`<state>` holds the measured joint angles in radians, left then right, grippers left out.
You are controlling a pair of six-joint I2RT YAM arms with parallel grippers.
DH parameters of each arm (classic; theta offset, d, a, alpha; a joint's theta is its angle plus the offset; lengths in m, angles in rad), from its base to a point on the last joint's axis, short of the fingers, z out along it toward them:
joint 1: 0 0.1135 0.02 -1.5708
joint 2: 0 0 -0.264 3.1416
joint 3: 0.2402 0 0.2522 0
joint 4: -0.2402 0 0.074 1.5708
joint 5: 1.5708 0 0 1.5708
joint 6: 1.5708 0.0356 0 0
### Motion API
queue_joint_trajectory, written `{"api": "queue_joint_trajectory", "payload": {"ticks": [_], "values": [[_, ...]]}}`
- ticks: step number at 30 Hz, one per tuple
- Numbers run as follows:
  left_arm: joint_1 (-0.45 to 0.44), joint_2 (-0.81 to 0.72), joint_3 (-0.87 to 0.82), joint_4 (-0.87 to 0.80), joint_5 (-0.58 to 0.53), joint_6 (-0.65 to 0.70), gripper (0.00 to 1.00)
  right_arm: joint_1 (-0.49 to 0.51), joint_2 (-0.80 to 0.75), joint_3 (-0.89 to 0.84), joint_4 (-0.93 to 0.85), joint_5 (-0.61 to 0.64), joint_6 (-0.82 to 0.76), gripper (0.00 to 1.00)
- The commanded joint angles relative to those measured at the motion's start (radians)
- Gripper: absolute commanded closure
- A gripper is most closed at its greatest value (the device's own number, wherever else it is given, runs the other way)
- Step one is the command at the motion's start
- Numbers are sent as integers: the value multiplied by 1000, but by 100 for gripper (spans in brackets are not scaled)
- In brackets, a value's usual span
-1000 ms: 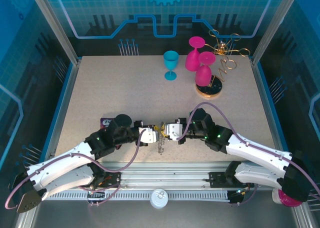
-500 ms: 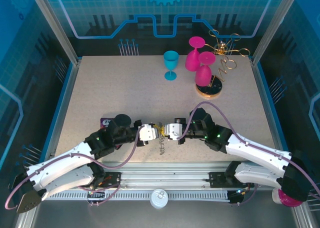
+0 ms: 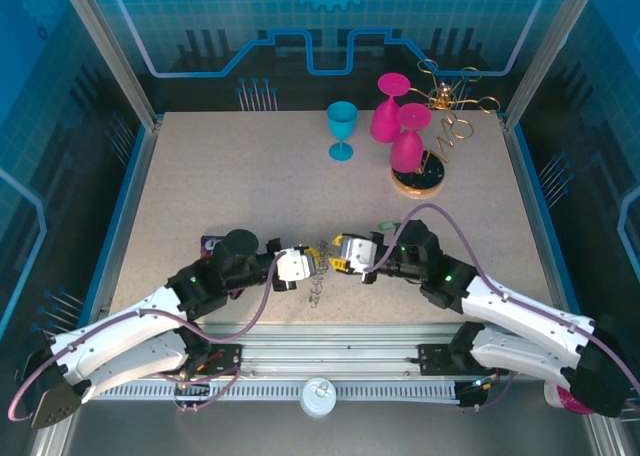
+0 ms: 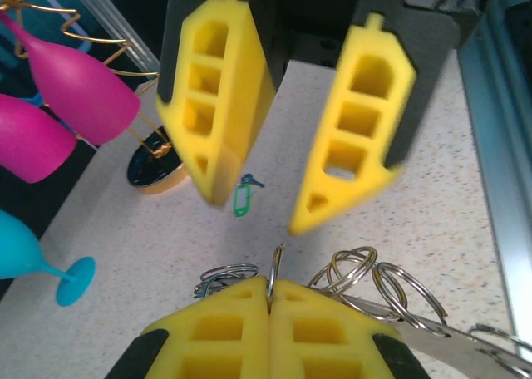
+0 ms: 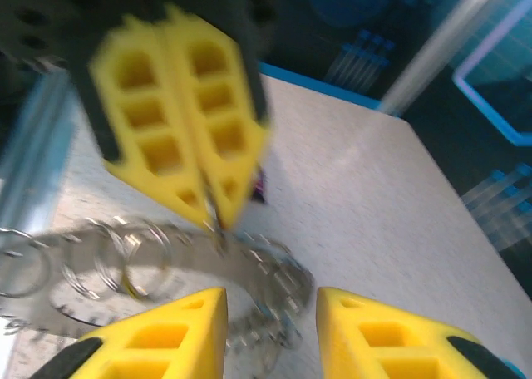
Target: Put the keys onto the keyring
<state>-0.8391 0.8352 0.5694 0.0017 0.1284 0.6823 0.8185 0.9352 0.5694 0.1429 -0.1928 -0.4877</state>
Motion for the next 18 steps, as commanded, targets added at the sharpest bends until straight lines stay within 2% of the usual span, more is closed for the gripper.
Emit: {"api": "queue_joint_trajectory", "payload": {"ticks": [1, 7, 13, 18], "values": [[-8, -4, 16, 43, -91, 73, 100, -32, -42, -21, -7, 150, 114, 66], [-38, 23, 7, 61, -218, 231, 100, -35, -64, -35, -50, 216, 195, 67], [-69, 25, -44, 146, -279, 390, 100, -34, -52, -39, -58, 241, 248, 68], [-70, 24, -46, 153, -279, 395, 100, -34, -31, -27, -81, 282, 319, 70]]}}
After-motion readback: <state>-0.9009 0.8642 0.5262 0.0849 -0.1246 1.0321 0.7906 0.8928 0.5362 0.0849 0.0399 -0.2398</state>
